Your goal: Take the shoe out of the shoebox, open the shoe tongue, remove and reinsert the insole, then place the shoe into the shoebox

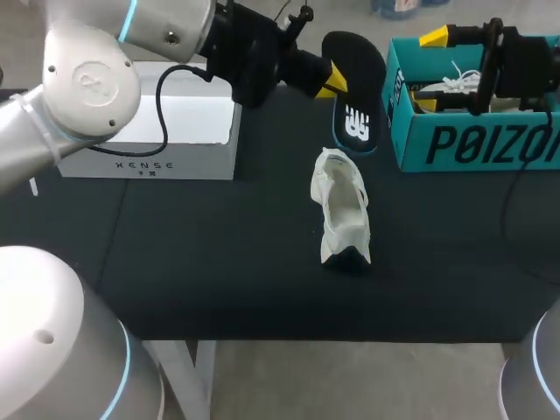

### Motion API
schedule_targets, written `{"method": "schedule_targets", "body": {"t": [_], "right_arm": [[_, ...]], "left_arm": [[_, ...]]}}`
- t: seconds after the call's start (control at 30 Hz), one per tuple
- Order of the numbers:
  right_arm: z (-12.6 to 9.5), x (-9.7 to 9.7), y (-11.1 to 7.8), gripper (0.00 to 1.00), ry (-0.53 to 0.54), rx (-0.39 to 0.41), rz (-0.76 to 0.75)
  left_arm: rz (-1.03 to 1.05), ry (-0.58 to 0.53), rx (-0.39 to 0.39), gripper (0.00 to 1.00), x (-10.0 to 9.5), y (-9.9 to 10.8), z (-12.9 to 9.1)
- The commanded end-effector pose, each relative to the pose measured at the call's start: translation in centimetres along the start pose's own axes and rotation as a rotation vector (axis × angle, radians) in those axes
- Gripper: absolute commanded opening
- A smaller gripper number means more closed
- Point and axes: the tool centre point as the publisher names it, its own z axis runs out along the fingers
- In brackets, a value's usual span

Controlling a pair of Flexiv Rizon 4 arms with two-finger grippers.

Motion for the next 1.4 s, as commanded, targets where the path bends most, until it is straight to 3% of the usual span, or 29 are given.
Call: {"method": "schedule_targets", "body": {"t": [0.03, 0.53, 0.8, 0.83, 0.9, 1.1, 1.23, 1.3, 1.33, 1.37, 1.4], "right_arm": [[0.4, 0.3, 0.0, 1.0, 0.008, 0.003, -0.012], [1.6, 1.5, -1.1, 1.0, -0.004, -0.004, -0.106], [2.2, 0.9, -1.8, 1.0, -0.018, 0.022, -0.105], [2.3, 0.8, -1.9, 0.92, -0.022, 0.024, -0.106], [2.4, 0.7, -2.1, 0.55, -0.025, 0.027, -0.106], [2.4, 0.3, -2.4, 0.36, -0.026, 0.028, -0.099], [2.3, 0.2, -2.4, 0.3, -0.026, 0.026, -0.098], [2.2, 0.1, -2.4, 0.2, -0.027, 0.025, -0.096], [2.2, 0.0, -2.4, 0.06, -0.029, 0.025, -0.095], [2.2, 0.0, -2.4, 0.0, -0.031, 0.026, -0.094], [2.2, -0.1, -2.4, 0.0, -0.033, 0.029, -0.093]], "left_arm": [[0.348, -0.151, -0.115, 0.0, 0.8, -0.4, 1.0], [0.172, -0.256, -0.082, 0.0, 0.1, -0.5, 5.0], [0.111, -0.272, -0.071, 0.0, -0.3, -0.3, 6.8], [0.101, -0.266, -0.077, 0.0, -0.4, -0.2, 7.0], [0.074, -0.276, -0.073, 0.0, -0.6, -0.2, 7.2], [0.049, -0.271, -0.063, 0.0, -0.5, -0.6, 7.5], [0.034, -0.256, -0.068, 0.0, -0.3, -0.6, 7.2], [0.03, -0.249, -0.07, 0.0, -0.2, -0.6, 7.0], [0.023, -0.244, -0.071, 0.0, -0.2, -0.6, 7.0], [0.017, -0.242, -0.072, 0.0, -0.2, -0.6, 6.9], [0.013, -0.237, -0.073, 0.0, -0.2, -0.5, 6.8]]}}
